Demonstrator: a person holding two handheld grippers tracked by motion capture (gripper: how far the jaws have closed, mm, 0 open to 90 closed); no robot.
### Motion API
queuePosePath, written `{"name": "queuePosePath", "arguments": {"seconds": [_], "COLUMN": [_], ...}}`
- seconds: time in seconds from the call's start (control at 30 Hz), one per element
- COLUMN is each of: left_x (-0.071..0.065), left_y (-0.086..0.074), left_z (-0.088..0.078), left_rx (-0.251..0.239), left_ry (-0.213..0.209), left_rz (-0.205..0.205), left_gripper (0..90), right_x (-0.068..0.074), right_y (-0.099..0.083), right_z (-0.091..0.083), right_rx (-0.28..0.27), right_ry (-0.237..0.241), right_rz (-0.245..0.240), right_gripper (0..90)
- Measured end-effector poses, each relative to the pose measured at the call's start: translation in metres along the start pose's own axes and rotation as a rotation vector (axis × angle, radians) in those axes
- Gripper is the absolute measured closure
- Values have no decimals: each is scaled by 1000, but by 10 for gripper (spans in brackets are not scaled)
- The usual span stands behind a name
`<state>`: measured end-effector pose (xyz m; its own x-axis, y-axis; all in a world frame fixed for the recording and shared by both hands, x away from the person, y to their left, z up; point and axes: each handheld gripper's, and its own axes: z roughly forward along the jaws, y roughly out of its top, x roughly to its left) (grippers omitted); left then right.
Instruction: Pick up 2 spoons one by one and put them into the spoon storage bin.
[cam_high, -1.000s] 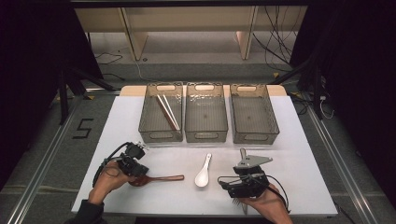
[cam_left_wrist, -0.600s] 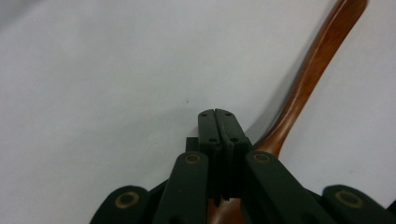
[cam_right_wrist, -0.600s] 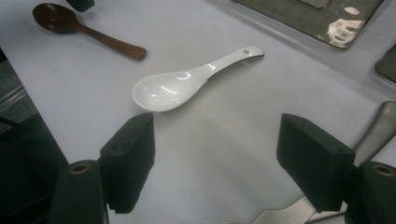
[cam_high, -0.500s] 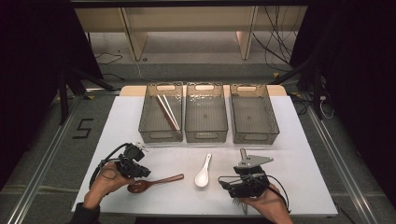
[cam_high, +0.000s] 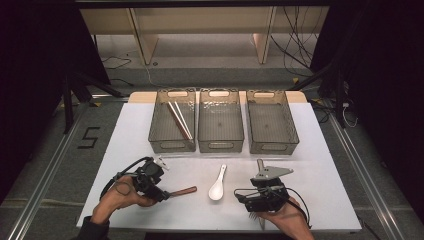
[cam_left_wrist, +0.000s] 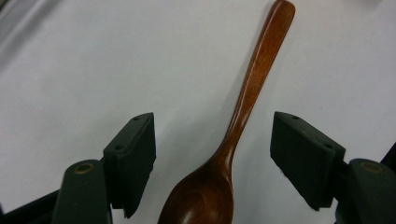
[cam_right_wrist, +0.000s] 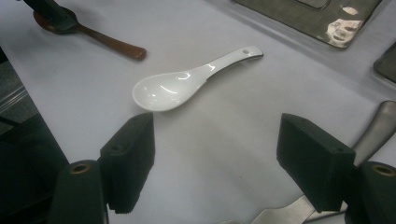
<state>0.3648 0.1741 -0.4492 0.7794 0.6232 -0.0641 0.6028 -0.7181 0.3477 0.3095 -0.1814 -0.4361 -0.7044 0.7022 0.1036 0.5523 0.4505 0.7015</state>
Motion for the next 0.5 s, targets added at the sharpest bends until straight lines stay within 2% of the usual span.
{"name": "queuePosePath", "arguments": {"seconds": [0.1,0.23,0.5], "left_x": [-2,-4,-7], "left_y": [0,1,2], "left_z": [4,8,13], "left_rx": [31,55,69], "left_ry": [3,-1,-23], "left_rz": [24,48,76], "left_gripper": [333,422,591], "right_x": [0,0,0], "right_y": [0,0,0], "right_z": [0,0,0], "right_rx": [0,1,3], "right_ry": [0,1,1], "right_rz": [-1,-1,1], "right_gripper": [288,288,289]}}
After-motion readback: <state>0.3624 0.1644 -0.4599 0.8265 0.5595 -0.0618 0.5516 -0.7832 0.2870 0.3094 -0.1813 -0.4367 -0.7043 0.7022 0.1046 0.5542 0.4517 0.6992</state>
